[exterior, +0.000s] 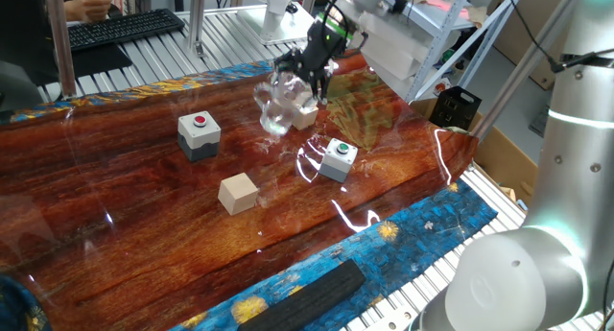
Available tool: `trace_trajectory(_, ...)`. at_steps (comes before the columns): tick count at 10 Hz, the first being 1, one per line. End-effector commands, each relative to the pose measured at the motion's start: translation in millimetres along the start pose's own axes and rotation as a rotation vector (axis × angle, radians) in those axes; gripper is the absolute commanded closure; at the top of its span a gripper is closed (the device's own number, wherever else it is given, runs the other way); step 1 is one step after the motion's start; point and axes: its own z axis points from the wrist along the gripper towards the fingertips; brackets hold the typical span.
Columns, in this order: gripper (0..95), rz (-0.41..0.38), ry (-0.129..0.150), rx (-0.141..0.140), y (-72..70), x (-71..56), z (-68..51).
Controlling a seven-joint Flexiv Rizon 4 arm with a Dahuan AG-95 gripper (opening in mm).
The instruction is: Pour the water from one cup into another empty cup
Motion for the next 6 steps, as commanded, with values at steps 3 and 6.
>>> trace_trajectory(3,95.0,-0.056,-0.018,0.024,1.5,-9.6,-16.5)
trace_trajectory(6,95.0,-0.072,-0.024,0.029,1.4,-8.7,-16.6)
